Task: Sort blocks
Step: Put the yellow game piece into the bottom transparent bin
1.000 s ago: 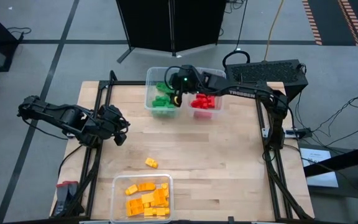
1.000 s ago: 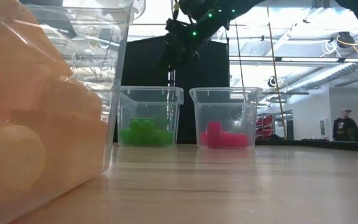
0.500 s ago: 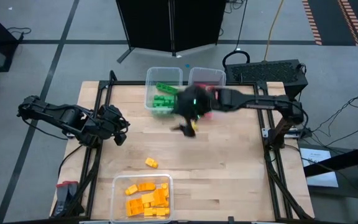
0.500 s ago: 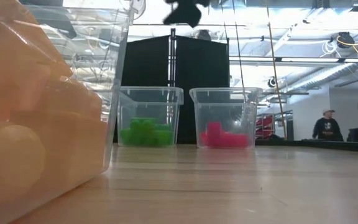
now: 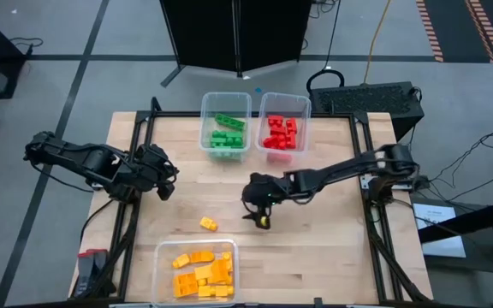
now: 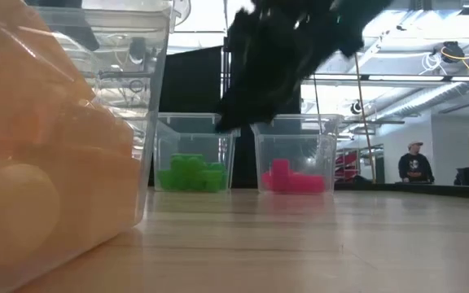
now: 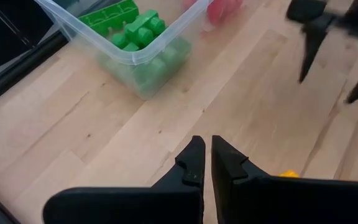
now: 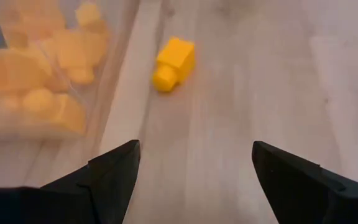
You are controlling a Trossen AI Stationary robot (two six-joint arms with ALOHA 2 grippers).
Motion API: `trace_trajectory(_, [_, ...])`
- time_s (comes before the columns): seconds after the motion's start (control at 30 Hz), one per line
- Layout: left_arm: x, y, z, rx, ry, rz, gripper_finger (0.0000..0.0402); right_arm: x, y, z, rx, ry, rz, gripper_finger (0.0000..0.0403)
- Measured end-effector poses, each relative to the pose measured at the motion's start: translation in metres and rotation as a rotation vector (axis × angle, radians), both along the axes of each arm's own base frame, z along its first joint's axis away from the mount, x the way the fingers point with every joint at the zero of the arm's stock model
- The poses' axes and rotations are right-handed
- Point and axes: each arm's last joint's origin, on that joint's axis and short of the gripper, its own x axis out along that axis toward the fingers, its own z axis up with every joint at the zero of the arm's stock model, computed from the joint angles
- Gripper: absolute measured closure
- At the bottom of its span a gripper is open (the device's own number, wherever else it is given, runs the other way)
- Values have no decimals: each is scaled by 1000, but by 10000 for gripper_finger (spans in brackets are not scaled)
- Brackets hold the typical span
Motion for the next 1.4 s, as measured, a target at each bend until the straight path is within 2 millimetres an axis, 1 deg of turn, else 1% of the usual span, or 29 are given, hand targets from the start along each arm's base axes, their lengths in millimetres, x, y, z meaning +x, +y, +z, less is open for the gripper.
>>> trace_trajectory(0.03, [0,0,0,1,1,-1,401,4,1,-11,-3,-5,-3,99])
trace_trajectory(0.13, [0,0,0,1,2,-1,401,19,6,-35,15,-35,10,99])
trace_trajectory(0.27, [0,0,0,-3,3,2,401,41,7,-53,15,-47,27,99])
trace_trajectory(0.37, [0,0,0,-4,2,2,401,63,11,-56,-10,-93,96,99])
trace_trajectory(0.47, [0,0,0,-4,5,1,401,82,16,-58,7,-119,167,99])
trace_trajectory(0.67, [0,0,-1,-7,11,-1,401,106,18,-66,-4,-147,187,99])
trace_trajectory(0.7, [0,0,-1,-7,12,-1,401,108,18,-68,2,-148,181,99])
trace_trajectory(0.93, [0,0,-1,3,12,2,401,110,17,-95,23,-86,132,99])
trace_trajectory(1.07, [0,0,-1,13,13,2,401,110,17,-98,36,-78,103,100])
trace_trajectory(1.2, [-1,1,-1,28,17,9,401,112,15,-98,-19,-96,6,110])
trace_trajectory(1.3, [-1,1,-1,35,15,13,401,114,5,-98,-12,-104,-90,128])
trace_trajectory(1.4, [-1,1,-1,36,14,13,401,114,-1,-99,23,-86,-134,157])
